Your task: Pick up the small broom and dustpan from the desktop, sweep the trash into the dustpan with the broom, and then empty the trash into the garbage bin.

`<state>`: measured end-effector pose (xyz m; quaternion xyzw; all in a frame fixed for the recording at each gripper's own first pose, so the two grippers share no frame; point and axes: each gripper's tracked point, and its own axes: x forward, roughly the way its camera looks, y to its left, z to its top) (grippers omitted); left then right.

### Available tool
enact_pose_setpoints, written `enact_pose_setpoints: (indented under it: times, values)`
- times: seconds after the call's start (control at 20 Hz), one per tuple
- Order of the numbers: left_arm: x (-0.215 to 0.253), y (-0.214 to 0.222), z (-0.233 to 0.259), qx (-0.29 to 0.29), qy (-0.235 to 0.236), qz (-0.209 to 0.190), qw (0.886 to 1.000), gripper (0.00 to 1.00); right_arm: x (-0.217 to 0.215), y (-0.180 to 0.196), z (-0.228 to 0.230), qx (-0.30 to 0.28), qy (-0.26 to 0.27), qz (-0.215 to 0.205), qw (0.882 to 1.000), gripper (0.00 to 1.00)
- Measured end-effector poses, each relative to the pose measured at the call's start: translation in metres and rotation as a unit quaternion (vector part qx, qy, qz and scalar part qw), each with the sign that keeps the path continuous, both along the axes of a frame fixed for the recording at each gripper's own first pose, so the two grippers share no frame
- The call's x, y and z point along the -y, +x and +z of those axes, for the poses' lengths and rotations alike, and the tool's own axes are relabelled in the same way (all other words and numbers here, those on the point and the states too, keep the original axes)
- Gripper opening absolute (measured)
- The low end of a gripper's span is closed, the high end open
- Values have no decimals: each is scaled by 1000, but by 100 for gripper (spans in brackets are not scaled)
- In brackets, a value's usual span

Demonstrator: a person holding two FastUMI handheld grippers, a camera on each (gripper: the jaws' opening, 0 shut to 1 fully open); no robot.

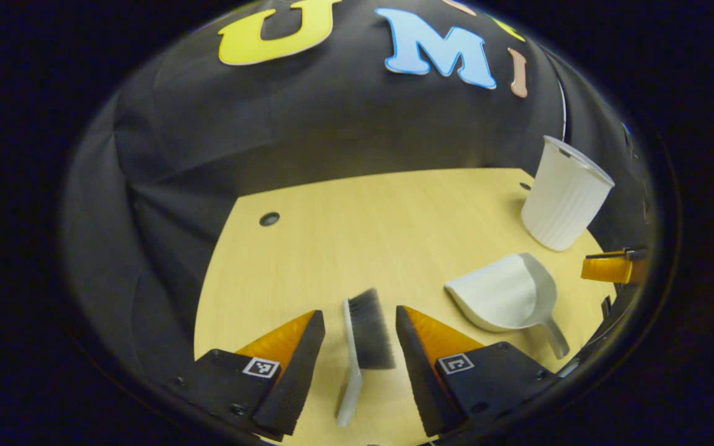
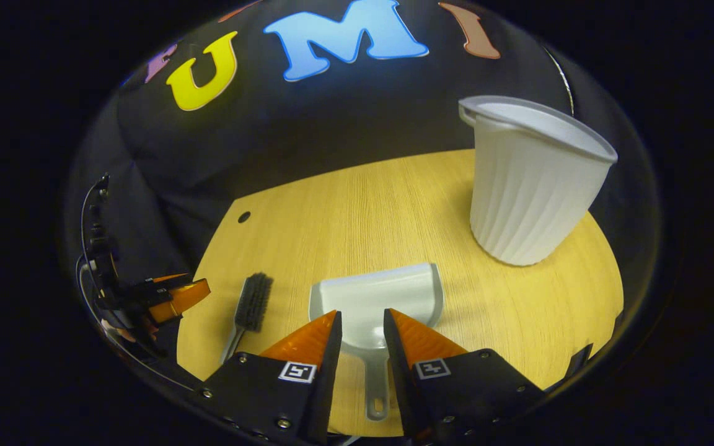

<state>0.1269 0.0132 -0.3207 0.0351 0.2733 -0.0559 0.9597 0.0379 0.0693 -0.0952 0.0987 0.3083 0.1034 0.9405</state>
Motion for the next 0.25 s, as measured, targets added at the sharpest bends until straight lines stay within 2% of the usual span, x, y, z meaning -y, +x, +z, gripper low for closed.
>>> enact_pose_setpoints:
  times: [0.15,0.25]
  values:
    - [6,1,69,85,-10,12,996,78,-1,10,58,83,-23,3,996,43]
    - [15,0,93,126,-13,17,992,77,2,13,77,120,-33,4,992,43]
